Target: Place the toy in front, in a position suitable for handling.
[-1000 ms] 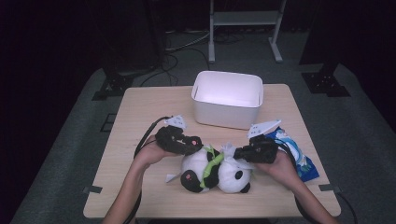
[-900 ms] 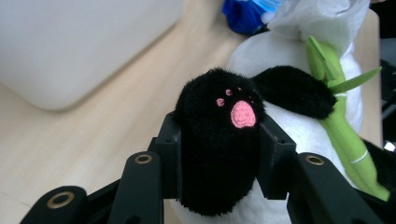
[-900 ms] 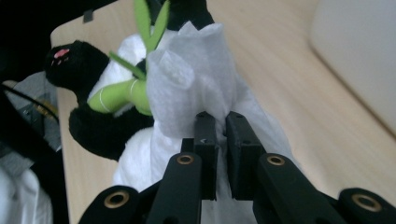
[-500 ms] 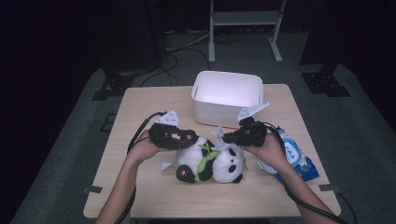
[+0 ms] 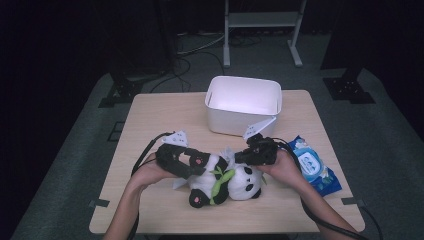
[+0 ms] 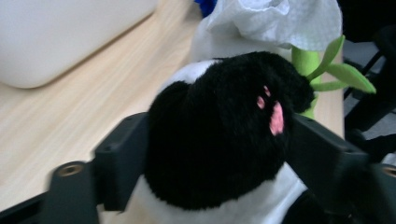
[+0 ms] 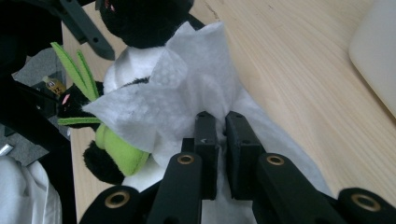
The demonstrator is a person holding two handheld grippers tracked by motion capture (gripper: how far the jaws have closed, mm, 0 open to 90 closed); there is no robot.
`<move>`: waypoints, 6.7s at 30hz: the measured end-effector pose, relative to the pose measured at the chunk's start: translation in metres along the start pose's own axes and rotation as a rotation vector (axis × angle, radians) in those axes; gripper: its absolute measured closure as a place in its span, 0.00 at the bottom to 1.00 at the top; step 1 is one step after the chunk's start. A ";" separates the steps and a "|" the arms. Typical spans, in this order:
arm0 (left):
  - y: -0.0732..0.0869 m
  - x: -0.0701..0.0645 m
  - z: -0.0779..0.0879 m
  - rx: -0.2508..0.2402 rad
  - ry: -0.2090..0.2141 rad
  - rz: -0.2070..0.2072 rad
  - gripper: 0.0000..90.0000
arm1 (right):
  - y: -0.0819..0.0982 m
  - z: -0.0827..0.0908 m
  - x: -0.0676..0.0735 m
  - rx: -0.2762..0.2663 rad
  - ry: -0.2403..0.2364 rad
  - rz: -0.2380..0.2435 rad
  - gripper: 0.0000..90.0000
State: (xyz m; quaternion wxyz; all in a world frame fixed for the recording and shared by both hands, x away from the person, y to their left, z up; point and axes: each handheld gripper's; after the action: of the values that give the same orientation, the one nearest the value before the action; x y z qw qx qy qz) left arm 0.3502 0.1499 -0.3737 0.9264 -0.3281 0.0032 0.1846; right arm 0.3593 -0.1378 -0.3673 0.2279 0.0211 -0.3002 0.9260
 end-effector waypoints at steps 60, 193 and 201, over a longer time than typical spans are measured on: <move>-0.016 -0.016 0.015 0.060 0.138 -0.057 0.22 | 0.023 0.018 0.057 -0.030 -0.009 0.112 0.93; -0.039 -0.029 -0.022 0.271 0.125 -0.135 0.11 | 0.023 0.024 0.042 0.035 0.008 0.111 0.93; -0.037 -0.023 -0.025 0.251 0.148 -0.133 0.30 | 0.022 0.024 0.039 0.035 0.012 0.103 0.93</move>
State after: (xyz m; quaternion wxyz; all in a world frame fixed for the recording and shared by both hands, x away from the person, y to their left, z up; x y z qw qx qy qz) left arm 0.3438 0.1006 -0.3679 0.9676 -0.2220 0.0728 0.0962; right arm 0.3127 -0.1509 -0.3531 0.1813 0.0042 -0.2830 0.9418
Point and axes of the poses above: each handheld gripper's, and its own axes: z roughly backward along the jaws, y roughly out of its underside, x roughly to its left, and after that the axes turned 12 degrees about x, right-handed
